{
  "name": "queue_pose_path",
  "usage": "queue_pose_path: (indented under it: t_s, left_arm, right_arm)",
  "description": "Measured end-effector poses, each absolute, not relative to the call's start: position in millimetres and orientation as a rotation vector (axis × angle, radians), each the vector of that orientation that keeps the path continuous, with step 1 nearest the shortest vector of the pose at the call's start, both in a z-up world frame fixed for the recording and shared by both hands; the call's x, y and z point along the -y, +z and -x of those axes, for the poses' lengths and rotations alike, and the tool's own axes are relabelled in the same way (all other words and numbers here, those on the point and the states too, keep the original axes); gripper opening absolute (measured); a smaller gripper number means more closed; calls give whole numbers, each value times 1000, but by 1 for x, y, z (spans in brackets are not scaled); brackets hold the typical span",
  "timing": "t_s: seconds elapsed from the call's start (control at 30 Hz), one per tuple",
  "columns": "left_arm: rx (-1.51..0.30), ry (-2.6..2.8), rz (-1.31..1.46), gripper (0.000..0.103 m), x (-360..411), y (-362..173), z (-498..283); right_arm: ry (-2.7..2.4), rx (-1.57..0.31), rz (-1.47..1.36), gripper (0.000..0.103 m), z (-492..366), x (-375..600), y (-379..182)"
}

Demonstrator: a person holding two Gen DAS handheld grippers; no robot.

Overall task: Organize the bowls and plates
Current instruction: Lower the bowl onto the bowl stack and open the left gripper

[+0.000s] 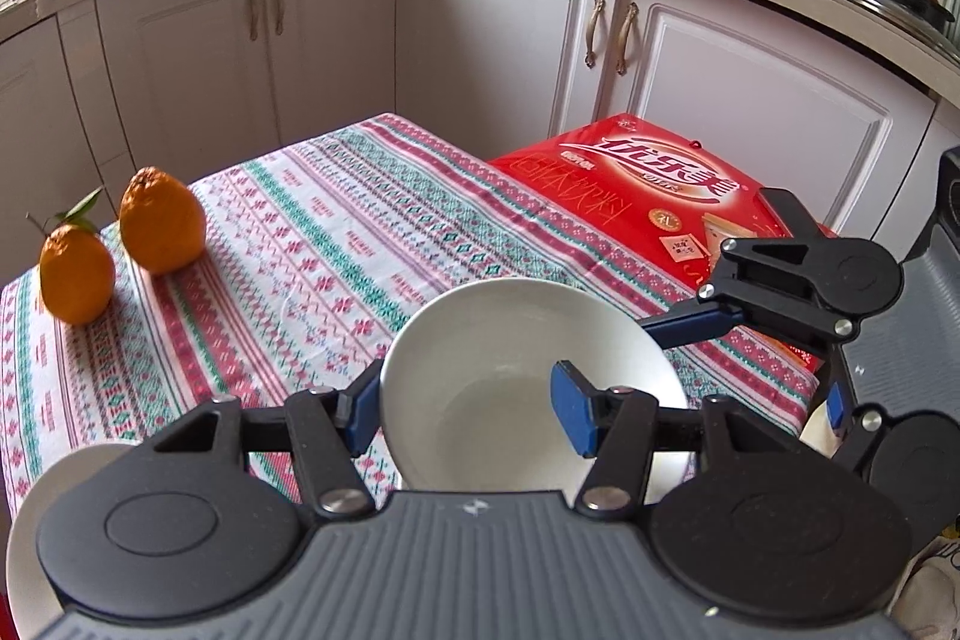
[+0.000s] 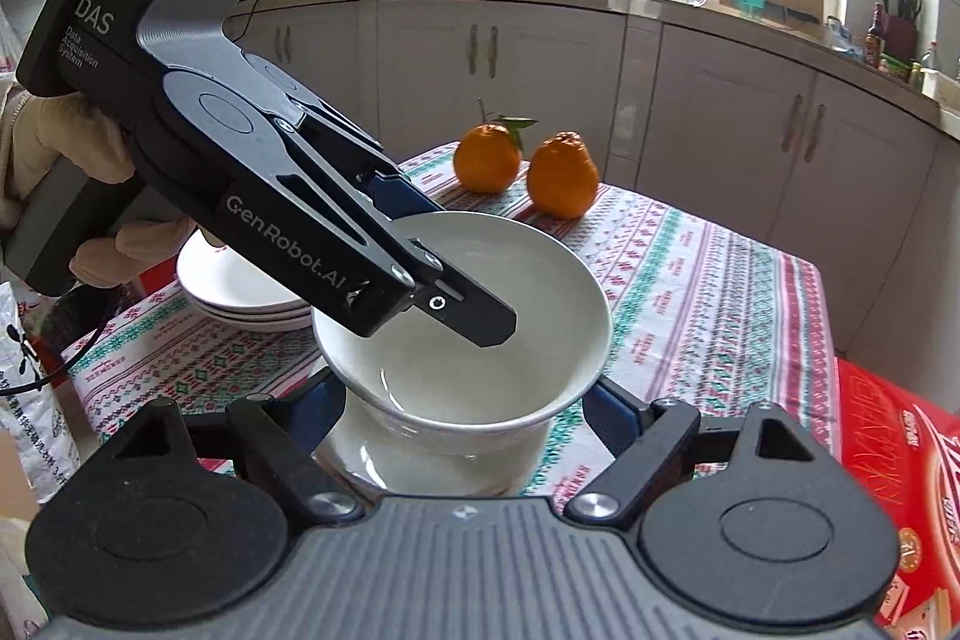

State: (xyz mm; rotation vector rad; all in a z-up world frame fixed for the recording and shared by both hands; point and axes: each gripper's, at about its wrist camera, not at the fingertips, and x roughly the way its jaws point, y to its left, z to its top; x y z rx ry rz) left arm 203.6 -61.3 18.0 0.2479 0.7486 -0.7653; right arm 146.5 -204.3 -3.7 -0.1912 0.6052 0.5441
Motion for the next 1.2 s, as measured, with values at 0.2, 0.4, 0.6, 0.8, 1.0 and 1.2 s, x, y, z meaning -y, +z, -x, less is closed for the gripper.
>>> queue_pose_path:
  t_s: [0.2,0.4,0.6,0.8,1.0,1.2]
  left_arm:
    - [-768,-763,-234,57,56,8,-202]
    - [-771,-773,-238,57,57,4,-201]
    - [-777,-773,-234,57,56,1,-202]
    - [-785,-774,-231,57,56,-2,-202]
    - [-787,-771,-229,57,57,-5,-202]
    - [-787,-767,-228,68,56,-5,-202]
  right_arm:
    - [560,-627,195,89,-144,199,-9]
    - [560,-647,183,89,-145,200,-13]
    - [566,-658,170,89,-147,201,-15]
    - [570,-669,166,89,-148,201,-18]
    - [575,-676,152,89,-148,204,-19]
    - [576,-675,146,95,-149,203,-20]
